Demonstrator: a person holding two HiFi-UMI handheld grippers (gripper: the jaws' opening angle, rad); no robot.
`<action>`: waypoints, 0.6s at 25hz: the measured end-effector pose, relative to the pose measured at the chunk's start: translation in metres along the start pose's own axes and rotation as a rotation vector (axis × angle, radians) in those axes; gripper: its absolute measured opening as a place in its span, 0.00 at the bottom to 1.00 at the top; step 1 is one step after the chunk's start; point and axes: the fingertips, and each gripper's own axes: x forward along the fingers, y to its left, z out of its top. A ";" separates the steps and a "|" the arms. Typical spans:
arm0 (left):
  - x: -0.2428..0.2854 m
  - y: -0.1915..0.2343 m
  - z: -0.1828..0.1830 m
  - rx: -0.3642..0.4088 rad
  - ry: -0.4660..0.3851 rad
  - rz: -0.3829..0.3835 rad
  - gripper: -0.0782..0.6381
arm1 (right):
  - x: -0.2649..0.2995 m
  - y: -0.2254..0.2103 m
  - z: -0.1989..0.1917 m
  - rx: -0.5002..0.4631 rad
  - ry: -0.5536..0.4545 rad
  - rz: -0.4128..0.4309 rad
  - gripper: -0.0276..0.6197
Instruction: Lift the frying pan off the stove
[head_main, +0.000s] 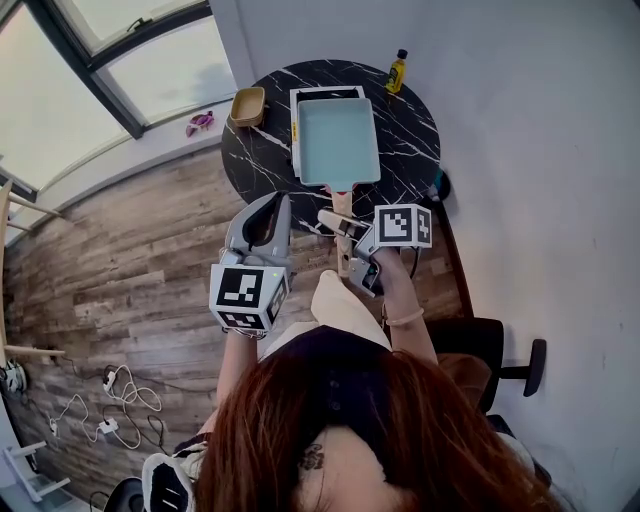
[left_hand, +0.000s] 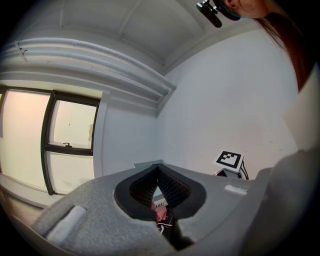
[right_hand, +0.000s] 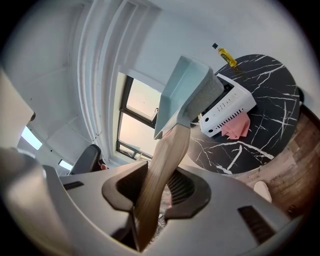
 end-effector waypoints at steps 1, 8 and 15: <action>-0.003 -0.001 -0.001 0.000 0.000 0.000 0.12 | -0.001 0.002 -0.003 -0.001 -0.001 0.002 0.23; -0.033 -0.010 0.004 0.001 -0.008 -0.019 0.12 | -0.013 0.026 -0.026 -0.009 -0.017 0.006 0.23; -0.055 -0.020 0.011 0.009 -0.027 -0.044 0.12 | -0.023 0.047 -0.043 -0.020 -0.037 0.014 0.23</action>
